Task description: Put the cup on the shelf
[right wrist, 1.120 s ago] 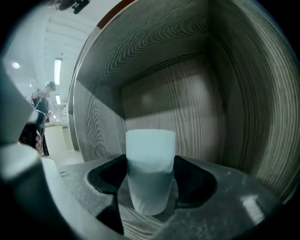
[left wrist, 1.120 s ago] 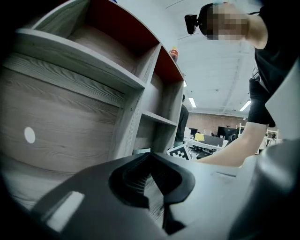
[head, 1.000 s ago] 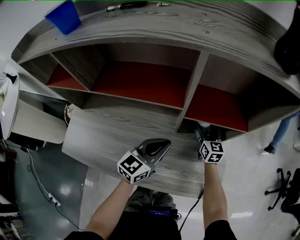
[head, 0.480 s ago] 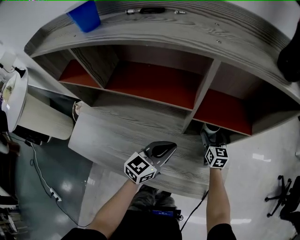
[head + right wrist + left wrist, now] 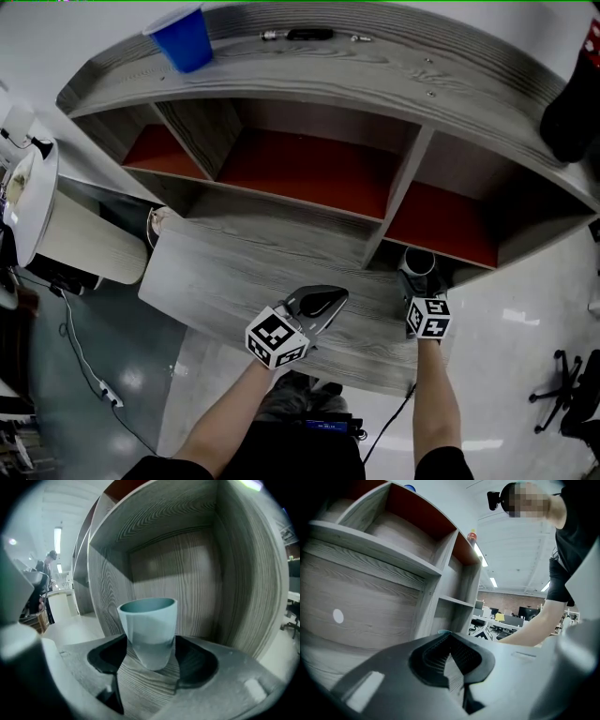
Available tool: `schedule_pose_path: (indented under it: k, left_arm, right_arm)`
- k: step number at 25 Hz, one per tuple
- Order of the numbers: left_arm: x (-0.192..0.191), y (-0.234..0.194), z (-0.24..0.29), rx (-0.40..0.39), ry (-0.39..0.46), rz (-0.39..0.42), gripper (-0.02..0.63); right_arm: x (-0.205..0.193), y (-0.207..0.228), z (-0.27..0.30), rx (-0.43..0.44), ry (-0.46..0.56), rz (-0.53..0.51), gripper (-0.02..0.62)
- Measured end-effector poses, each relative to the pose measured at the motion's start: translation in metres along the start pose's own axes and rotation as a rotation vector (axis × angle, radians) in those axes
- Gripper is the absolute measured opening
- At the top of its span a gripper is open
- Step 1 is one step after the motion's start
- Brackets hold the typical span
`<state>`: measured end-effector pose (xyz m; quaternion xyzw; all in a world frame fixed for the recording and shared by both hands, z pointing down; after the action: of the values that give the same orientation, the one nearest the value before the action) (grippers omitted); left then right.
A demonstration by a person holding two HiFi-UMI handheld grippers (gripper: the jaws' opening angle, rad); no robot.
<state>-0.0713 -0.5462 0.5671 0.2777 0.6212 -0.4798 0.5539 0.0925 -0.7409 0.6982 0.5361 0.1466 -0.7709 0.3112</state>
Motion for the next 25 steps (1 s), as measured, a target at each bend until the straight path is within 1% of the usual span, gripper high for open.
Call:
schedule_pose_path:
  k: [3, 6, 12, 16, 18, 19, 20, 21, 24, 25]
  left_arm:
    - [0.002, 0.002, -0.001, -0.005, 0.000, 0.004, 0.002]
    - [0.004, 0.002, -0.002, -0.010, 0.003, 0.007, 0.002]
    - [0.011, 0.006, -0.003, -0.024, 0.008, 0.008, 0.002]
    - [0.016, 0.011, -0.006, -0.039, 0.007, 0.012, 0.002]
    - [0.018, 0.013, -0.008, -0.049, 0.001, 0.017, 0.002]
    - [0.019, 0.014, -0.010, -0.052, -0.001, 0.019, 0.002]
    - [0.020, 0.014, -0.012, -0.053, -0.002, 0.019, 0.002]
    - [0.021, 0.015, -0.014, -0.053, -0.002, 0.019, 0.002]
    - [0.024, 0.015, -0.019, -0.057, -0.002, 0.020, 0.002]
    - [0.024, 0.016, -0.020, -0.061, -0.002, 0.020, 0.002]
  right_arm:
    - [-0.002, 0.001, -0.002, 0.007, -0.025, 0.011, 0.316]
    - [-0.001, 0.002, -0.008, 0.004, -0.027, 0.027, 0.321]
    - [0.019, -0.005, -0.036, -0.002, 0.013, 0.019, 0.328]
    - [0.045, -0.019, -0.068, 0.052, 0.045, 0.011, 0.328]
    - [0.059, -0.024, -0.087, 0.083, 0.057, 0.009, 0.314]
    - [0.066, -0.026, -0.097, 0.093, 0.066, 0.007, 0.292]
    - [0.073, -0.028, -0.107, 0.098, 0.076, 0.002, 0.248]
    - [0.079, -0.030, -0.118, 0.099, 0.088, -0.004, 0.217]
    - [0.097, -0.042, -0.147, 0.090, 0.131, -0.023, 0.051]
    - [0.102, -0.047, -0.156, 0.088, 0.143, -0.029, 0.007]
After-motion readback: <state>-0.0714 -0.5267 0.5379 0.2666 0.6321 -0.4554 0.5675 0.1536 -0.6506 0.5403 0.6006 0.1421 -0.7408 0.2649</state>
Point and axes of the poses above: the fingertips, and each gripper's own axes: z forward along the fingers, y to its right, x out of its top, the point moved 6 cm from there along -z, backward along the fingers, and after that the axes turned 5 degrees about y, right-handed, at the moved point
